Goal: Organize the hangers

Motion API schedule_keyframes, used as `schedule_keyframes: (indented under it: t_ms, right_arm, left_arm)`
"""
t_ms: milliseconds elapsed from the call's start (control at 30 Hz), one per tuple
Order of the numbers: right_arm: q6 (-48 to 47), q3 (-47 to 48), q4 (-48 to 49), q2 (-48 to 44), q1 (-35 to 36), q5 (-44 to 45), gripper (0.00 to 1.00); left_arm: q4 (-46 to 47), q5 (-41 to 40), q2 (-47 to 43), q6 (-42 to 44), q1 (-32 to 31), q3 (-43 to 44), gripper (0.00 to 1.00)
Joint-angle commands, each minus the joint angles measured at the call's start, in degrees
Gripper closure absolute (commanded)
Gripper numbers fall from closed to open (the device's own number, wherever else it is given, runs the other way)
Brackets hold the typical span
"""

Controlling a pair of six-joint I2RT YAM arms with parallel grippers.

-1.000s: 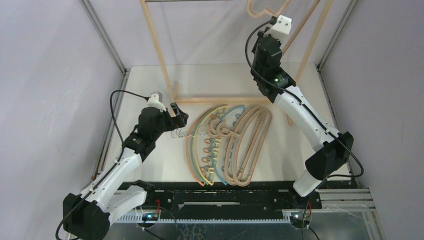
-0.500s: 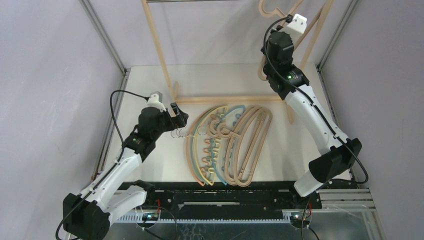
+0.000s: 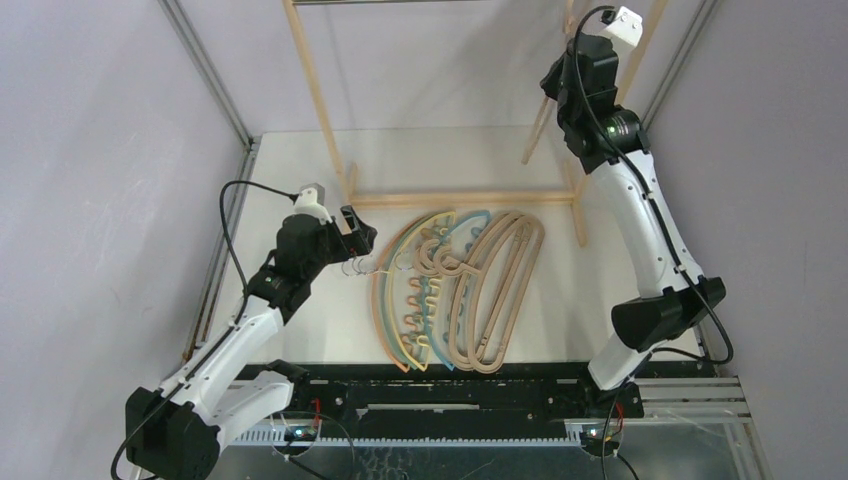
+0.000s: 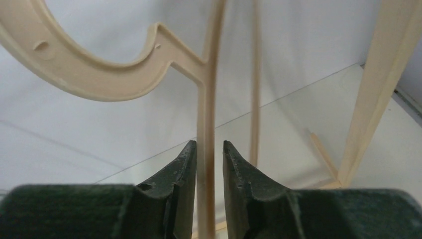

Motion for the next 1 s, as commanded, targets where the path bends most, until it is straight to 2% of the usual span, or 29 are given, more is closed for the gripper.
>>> schedule_keyframes:
  t_ms: [0,233,433,667,800,967]
  right_arm:
    - [3.7,3.8,-6.0,1.6,-2.0,-6.0,0.67]
    - [5.9,2.1,-10.2,1.8,-4.4,-8.0,0.6]
    - [6.6,-7.6,-6.1,-4.4,-6.5,-6.1,0.6]
    - [6.1,-13.4,-3.6,-8.2,-11.4,-9.0,0.81]
    - [6.3,-16.6,-3.0,-10.8,-12.3,-5.8,0.88]
    - [6.2,-21.2,-1.4,-14.1,-13.6,-5.9,0.86]
  left_arm:
    - [0.4,-0.5,-1.7,0.6,-0.3,2.9,0.0]
    - [0.3,-0.4,-1.4,0.7,-0.3,2.6,0.0]
    - [0.6,-0.2,-1.0,0.6,-0.3,2.6,0.0]
    - [1.2,0.2,-0.5,0.1,-0.3,2.6,0.0]
    - [1.5,0.5,-0.1,-0.1,-0.4,2.6,0.0]
    - [1.8,0.7,0.5,-0.1,-0.3,2.4,0.0]
